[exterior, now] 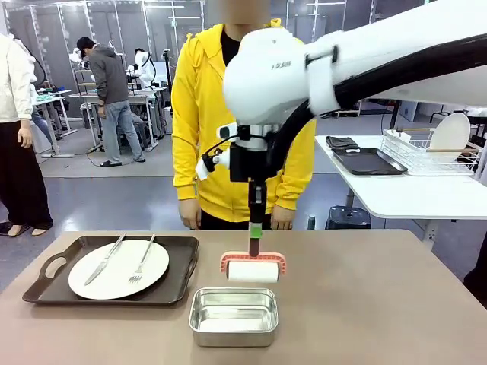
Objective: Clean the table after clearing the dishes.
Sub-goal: Place the Lint Roller back on top of the Airtight Container.
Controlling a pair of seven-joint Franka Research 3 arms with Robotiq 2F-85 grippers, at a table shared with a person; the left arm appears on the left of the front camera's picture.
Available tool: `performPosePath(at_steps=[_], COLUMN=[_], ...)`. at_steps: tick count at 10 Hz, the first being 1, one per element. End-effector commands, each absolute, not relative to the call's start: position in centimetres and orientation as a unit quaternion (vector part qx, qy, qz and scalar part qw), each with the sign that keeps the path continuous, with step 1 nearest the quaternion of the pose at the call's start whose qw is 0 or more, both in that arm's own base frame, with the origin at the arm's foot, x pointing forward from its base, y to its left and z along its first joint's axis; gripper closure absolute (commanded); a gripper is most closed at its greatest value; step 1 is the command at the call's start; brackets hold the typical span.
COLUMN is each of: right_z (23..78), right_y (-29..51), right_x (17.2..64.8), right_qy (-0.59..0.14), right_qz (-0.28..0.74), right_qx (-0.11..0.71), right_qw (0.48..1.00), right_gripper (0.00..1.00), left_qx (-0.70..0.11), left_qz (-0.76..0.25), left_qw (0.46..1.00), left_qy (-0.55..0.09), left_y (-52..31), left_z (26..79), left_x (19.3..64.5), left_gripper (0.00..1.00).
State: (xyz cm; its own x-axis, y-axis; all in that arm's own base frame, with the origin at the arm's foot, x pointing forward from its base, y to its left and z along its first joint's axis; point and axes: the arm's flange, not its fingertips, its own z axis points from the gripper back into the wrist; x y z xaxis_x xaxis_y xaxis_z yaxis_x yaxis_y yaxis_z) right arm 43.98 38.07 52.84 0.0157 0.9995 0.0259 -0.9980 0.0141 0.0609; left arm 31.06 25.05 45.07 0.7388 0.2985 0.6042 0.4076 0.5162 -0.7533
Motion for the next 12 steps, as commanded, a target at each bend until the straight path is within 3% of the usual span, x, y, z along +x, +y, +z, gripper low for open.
performPosePath(at_steps=[1, 5, 12], right_z=[51.3, 47.5, 42.4], right_y=[39.2, 40.7, 41.8], right_x=[45.8, 46.4, 47.3], right_qy=[0.025, 0.041, 0.043], right_qz=[0.707, 0.667, 0.659], right_qx=[0.028, 0.034, 0.039], right_qw=[0.706, 0.743, 0.75], right_gripper=[0.77, 0.77, 0.77], left_qx=[-0.494, -0.494, -0.494], left_qz=[-0.037, -0.037, -0.037], left_qw=[0.788, 0.788, 0.788], left_qy=[-0.365, -0.365, -0.365], left_y=[25.1, 25.1, 25.1], left_z=[45.2, 45.2, 45.2], left_x=[30.9, 30.9, 30.9], left_gripper=[0.0, 0.0, 0.0])
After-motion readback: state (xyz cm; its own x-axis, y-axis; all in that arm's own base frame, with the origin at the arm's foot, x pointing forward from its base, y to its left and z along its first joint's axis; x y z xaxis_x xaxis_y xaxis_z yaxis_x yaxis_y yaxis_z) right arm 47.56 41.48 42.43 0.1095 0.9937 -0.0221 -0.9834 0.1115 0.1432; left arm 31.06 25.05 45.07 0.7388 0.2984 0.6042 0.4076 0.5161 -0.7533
